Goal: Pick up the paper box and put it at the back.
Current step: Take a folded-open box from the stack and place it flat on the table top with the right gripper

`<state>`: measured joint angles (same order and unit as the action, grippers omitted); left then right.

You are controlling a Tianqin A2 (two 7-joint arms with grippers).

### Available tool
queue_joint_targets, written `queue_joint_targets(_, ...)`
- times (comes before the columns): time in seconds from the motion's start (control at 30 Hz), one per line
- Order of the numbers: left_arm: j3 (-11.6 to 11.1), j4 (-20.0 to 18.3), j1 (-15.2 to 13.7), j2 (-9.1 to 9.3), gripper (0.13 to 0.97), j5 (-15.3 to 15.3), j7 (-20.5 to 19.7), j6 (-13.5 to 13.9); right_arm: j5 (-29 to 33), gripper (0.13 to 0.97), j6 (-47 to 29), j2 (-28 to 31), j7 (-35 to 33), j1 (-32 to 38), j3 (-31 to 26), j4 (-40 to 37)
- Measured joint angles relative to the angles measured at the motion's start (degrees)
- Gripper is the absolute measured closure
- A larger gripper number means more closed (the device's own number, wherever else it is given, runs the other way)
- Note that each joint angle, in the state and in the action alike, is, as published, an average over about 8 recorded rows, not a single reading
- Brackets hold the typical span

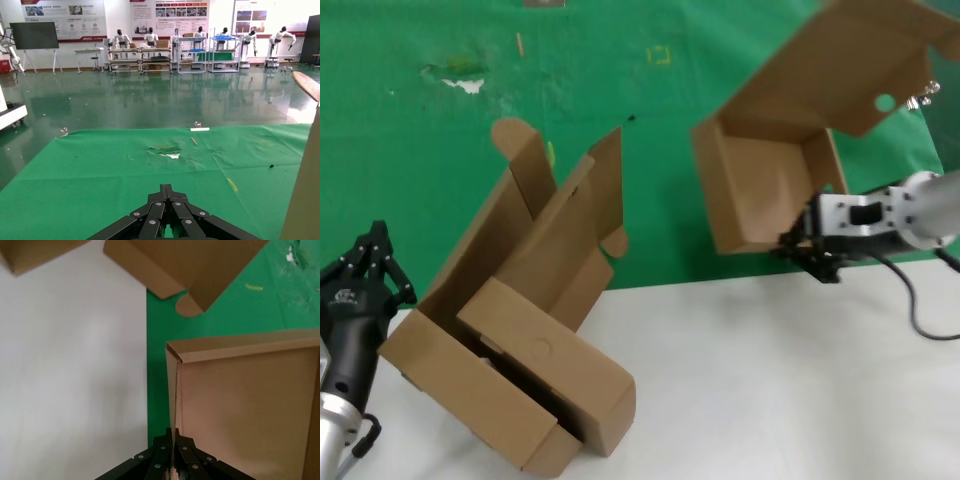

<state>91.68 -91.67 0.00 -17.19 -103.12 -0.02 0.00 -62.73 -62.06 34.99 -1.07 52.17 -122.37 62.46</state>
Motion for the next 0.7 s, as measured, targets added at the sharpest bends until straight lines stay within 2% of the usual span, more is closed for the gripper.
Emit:
queue_joint_targets(0.33, 0.00, 0.00, 0.00, 0.00, 0.957, 0.00, 0.00, 0.00, 5.01, 0.958, 4.43, -6.77, 4.83, 0.89, -2.25, -3.17)
queue_joint_targets(0.7, 0.00, 0.00, 0.00, 0.00, 0.957, 0.00, 0.00, 0.00, 14.30, 0.958, 6.39, -8.46, 8.93, 1.36, -4.67, -4.82)
